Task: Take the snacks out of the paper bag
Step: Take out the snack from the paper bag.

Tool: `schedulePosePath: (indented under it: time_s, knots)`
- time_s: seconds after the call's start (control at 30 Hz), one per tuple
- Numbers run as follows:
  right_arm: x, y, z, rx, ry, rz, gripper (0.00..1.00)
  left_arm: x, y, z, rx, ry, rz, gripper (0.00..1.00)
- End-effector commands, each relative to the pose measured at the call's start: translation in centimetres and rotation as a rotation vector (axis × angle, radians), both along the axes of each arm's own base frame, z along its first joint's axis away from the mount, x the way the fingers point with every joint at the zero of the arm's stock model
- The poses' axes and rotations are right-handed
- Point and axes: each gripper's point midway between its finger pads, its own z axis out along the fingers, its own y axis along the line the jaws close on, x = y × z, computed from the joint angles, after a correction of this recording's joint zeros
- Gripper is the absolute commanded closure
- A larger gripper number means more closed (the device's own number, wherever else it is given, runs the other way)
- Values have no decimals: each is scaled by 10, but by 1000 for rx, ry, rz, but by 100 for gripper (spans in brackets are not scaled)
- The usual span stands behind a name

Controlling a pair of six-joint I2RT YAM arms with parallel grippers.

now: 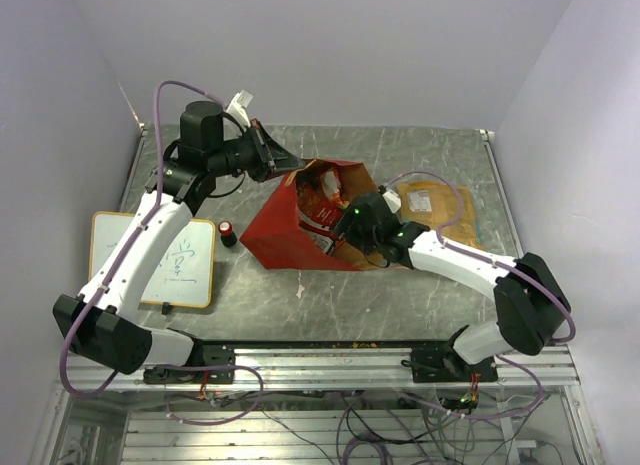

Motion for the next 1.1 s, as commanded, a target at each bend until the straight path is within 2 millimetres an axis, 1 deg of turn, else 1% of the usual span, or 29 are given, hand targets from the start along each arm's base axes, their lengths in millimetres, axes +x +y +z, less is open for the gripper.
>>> schedulePosePath:
  time_s: [0.0,0.17,0.23,0.3,0.37,0.43,0.53,0.73,0.97,1.07]
  knots:
    - [12,10,-6,57,-37,-24,39,-13,-5,-1,3,8,-66,93]
    - [20,20,-16,100,-41,-40,37,-15,-6,-1,-2,9,-77,93]
    - [24,25,-17,126,-52,-43,37,-16,-6,-2,5,11,-84,93]
    - [27,28,-19,142,-53,-49,38,-16,-5,-1,7,9,-87,93]
    - [30,31,-21,144,-49,-53,41,-17,-5,-1,7,9,-90,93]
    - [31,32,-24,139,-41,-54,48,-18,-5,0,8,8,-91,93]
    - [31,32,-20,141,-52,-47,63,-19,-4,0,18,6,-87,93]
    - [27,28,-4,120,-69,-24,85,-18,1,-6,46,12,-56,93]
    - [23,29,26,113,-104,32,97,-14,8,-13,94,27,-10,93]
    - [19,29,37,120,-107,53,100,-11,10,-18,116,43,7,93]
